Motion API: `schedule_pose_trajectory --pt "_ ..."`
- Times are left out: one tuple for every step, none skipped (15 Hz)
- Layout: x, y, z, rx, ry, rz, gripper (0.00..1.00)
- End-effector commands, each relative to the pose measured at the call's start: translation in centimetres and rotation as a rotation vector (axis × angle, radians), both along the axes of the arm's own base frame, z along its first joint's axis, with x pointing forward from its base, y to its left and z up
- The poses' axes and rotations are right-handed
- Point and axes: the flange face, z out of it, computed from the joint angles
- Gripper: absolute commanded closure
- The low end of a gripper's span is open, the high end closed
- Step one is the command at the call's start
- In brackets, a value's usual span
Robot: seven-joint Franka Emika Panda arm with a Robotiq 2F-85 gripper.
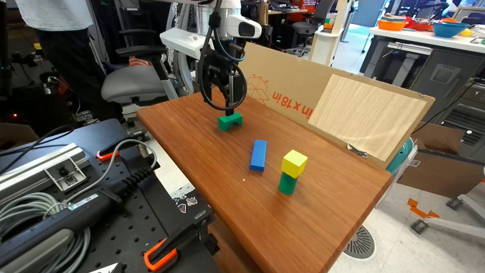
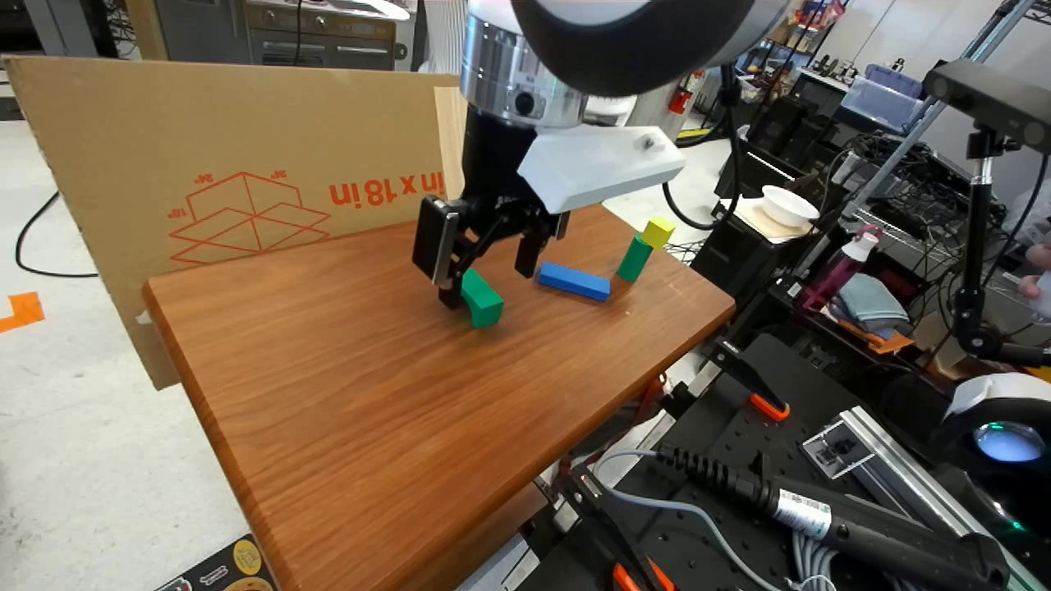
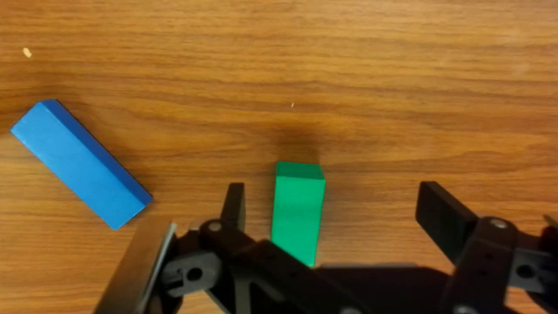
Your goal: Move the green rectangular block to the right
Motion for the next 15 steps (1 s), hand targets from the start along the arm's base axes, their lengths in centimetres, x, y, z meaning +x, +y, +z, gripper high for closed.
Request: schedule_pose_trajectory --pt "1.4 0.4 -1.2 0.002 0.020 -0.043 0.00" --pt "1.5 0.5 -1.5 0.003 0.023 -0.053 0.00" --pt "1.7 0.6 -1.7 0.002 0.023 -0.061 0.00" --pt "1.9 0.5 -2.0 -0.005 0.018 -0.073 0.00" --pt "2.1 0.5 -2.2 -0.009 0.020 -0.084 0.00" --pt "2.2 0.5 -2.4 -0.010 0.021 -0.092 0.00" --pt "2.3 0.5 -2.6 -0.012 0.022 -0.103 0.00" --pt "2.4 0.5 -2.8 -0.015 0.025 -0.111 0.00" --pt "2.5 0.5 -2.9 -0.018 0.028 -0.117 0.00" --pt "2.5 0.4 -3.1 -0.023 0.033 -0.124 0.00" --pt "2.5 0.4 -3.3 -0.026 0.035 -0.128 0.01" --pt "2.6 0.3 -3.4 -0.030 0.036 -0.129 0.26" --pt "2.6 0.3 -3.6 -0.033 0.037 -0.128 0.26" --pt "2.6 0.2 -3.7 -0.035 0.036 -0.127 0.28" --pt "2.6 0.2 -3.7 -0.038 0.034 -0.126 0.35"
